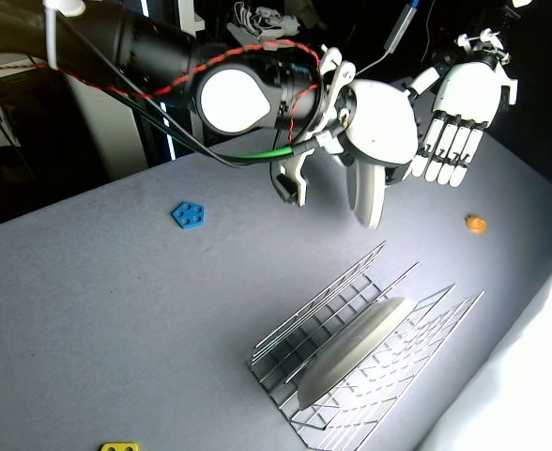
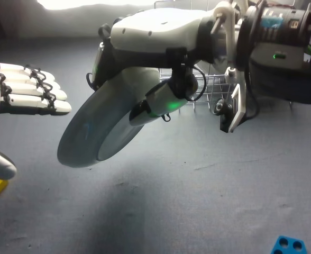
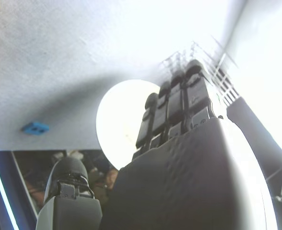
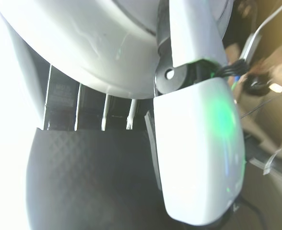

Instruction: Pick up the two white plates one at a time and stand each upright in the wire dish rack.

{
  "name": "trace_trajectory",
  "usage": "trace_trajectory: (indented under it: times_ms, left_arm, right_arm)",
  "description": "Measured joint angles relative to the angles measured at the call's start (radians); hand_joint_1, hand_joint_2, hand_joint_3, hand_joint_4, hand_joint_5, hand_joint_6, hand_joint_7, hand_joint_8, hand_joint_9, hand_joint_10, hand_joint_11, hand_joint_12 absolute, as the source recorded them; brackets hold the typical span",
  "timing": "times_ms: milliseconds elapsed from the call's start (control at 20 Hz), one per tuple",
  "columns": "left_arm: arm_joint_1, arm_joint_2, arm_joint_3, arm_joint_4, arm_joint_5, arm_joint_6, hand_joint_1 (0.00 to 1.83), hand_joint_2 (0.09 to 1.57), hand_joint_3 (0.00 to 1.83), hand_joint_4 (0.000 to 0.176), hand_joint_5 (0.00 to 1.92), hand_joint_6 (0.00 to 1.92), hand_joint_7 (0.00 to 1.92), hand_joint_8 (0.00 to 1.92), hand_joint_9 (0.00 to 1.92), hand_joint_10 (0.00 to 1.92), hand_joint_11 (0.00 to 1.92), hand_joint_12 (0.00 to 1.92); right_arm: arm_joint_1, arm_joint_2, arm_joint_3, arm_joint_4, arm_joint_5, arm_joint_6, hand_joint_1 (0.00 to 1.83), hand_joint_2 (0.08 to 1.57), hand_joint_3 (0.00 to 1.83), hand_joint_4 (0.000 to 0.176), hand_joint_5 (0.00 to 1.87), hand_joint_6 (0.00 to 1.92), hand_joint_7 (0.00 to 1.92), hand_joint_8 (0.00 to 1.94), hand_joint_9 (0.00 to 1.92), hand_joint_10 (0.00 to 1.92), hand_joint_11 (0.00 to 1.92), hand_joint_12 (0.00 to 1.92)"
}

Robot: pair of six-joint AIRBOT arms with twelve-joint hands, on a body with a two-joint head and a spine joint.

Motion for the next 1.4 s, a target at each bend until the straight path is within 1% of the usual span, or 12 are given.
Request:
trace_trajectory:
  times_ms: [100, 200, 300, 350, 450, 500, 600, 650, 950, 1200, 1250, 1400]
  left_arm:
    - [0.000, 0.000, 0.000, 0.011, 0.000, -0.001, 0.00, 1.08, 0.00, 0.000, 0.00, 0.00, 0.00, 0.00, 0.00, 0.00, 0.00, 0.00]
    - [0.000, 0.000, 0.000, 0.011, 0.001, -0.001, 0.00, 1.08, 0.00, 0.000, 0.00, 0.00, 0.00, 0.00, 0.00, 0.00, 0.00, 0.00]
    - [0.001, 0.000, 0.000, 0.012, 0.001, -0.002, 0.00, 1.09, 0.00, 0.000, 0.00, 0.00, 0.00, 0.00, 0.00, 0.00, 0.00, 0.00]
    - [0.001, 0.000, 0.000, 0.012, 0.001, -0.002, 0.00, 1.09, 0.00, 0.000, 0.00, 0.00, 0.00, 0.00, 0.00, 0.00, 0.00, 0.00]
    - [0.005, 0.000, 0.000, 0.010, 0.001, -0.003, 0.00, 1.08, 0.00, 0.000, 0.00, 0.00, 0.00, 0.00, 0.00, 0.00, 0.00, 0.00]
    - [0.006, 0.000, 0.000, 0.014, 0.001, -0.003, 0.00, 1.08, 0.00, 0.000, 0.00, 0.00, 0.00, 0.00, 0.00, 0.00, 0.00, 0.00]
    - [0.008, 0.000, 0.000, 0.016, 0.001, -0.003, 0.00, 1.08, 0.00, 0.000, 0.00, 0.00, 0.00, 0.00, 0.00, 0.00, 0.00, 0.00]
    - [0.008, 0.000, 0.000, 0.015, 0.001, -0.003, 0.00, 1.09, 0.00, 0.000, 0.00, 0.00, 0.00, 0.00, 0.00, 0.00, 0.00, 0.00]
    - [0.008, -0.002, 0.016, 0.014, 0.001, -0.003, 0.00, 1.08, 0.00, 0.000, 0.00, 0.00, 0.00, 0.00, 0.00, 0.00, 0.00, 0.00]
    - [0.014, -0.009, 0.026, 0.014, 0.001, -0.004, 0.00, 1.08, 0.00, 0.000, 0.00, 0.00, 0.00, 0.00, 0.00, 0.00, 0.00, 0.00]
    - [0.014, -0.009, 0.026, 0.015, 0.000, -0.003, 0.00, 1.08, 0.00, 0.000, 0.00, 0.00, 0.00, 0.00, 0.00, 0.00, 0.00, 0.00]
    - [0.014, -0.009, 0.026, 0.014, 0.001, -0.003, 0.00, 1.08, 0.00, 0.000, 0.00, 0.00, 0.00, 0.00, 0.00, 0.00, 0.00, 0.00]
  right_arm:
    - [0.015, 0.014, -0.009, -0.004, -0.036, 0.056, 1.39, 1.06, 0.00, 0.000, 1.03, 0.96, 1.11, 0.71, 1.06, 0.92, 0.94, 1.12]
    - [0.035, 0.028, -0.011, -0.005, -0.061, 0.109, 1.39, 1.07, 0.00, 0.000, 1.02, 0.98, 1.06, 0.82, 1.04, 0.90, 0.95, 1.08]
    - [0.055, 0.048, -0.011, -0.005, -0.066, 0.170, 1.39, 1.07, 0.00, 0.000, 1.02, 0.99, 1.07, 0.80, 1.04, 0.91, 0.95, 1.07]
    - [0.060, 0.056, -0.011, -0.006, -0.069, 0.197, 1.39, 1.04, 0.00, 0.000, 1.07, 0.89, 1.11, 0.75, 1.10, 0.82, 0.99, 1.05]
    - [0.063, 0.068, -0.011, -0.006, -0.073, 0.241, 1.39, 1.04, 0.00, 0.000, 1.06, 0.89, 1.11, 0.77, 1.10, 0.81, 0.99, 1.04]
    - [0.072, 0.082, -0.011, -0.007, -0.085, 0.281, 1.39, 1.06, 0.00, 0.000, 1.02, 0.95, 1.08, 0.82, 1.08, 0.86, 0.97, 1.06]
    - [0.092, 0.109, -0.011, -0.006, -0.087, 0.326, 1.39, 1.06, 0.00, 0.000, 1.01, 0.96, 1.06, 0.83, 1.07, 0.89, 0.92, 1.08]
    - [0.103, 0.119, -0.011, -0.006, -0.085, 0.338, 1.39, 1.07, 0.00, 0.000, 1.03, 0.95, 1.05, 0.83, 1.04, 0.93, 0.90, 1.10]
    - [0.114, 0.148, -0.011, 0.003, -0.072, 0.398, 1.38, 1.06, 0.00, 0.000, 1.03, 0.99, 1.07, 0.79, 1.03, 0.90, 0.92, 1.10]
    - [0.114, 0.166, 0.022, 0.087, -0.031, 0.401, 1.39, 1.06, 0.00, 0.000, 1.04, 0.93, 1.09, 0.79, 1.04, 0.91, 0.91, 1.10]
    - [0.113, 0.167, 0.027, 0.105, -0.030, 0.401, 1.39, 1.07, 0.00, 0.000, 1.02, 0.99, 1.08, 0.79, 1.03, 0.91, 0.91, 1.10]
    - [0.104, 0.170, 0.042, 0.135, -0.022, 0.402, 1.38, 1.07, 0.00, 0.000, 1.02, 0.98, 1.08, 0.79, 1.02, 0.94, 0.89, 1.11]
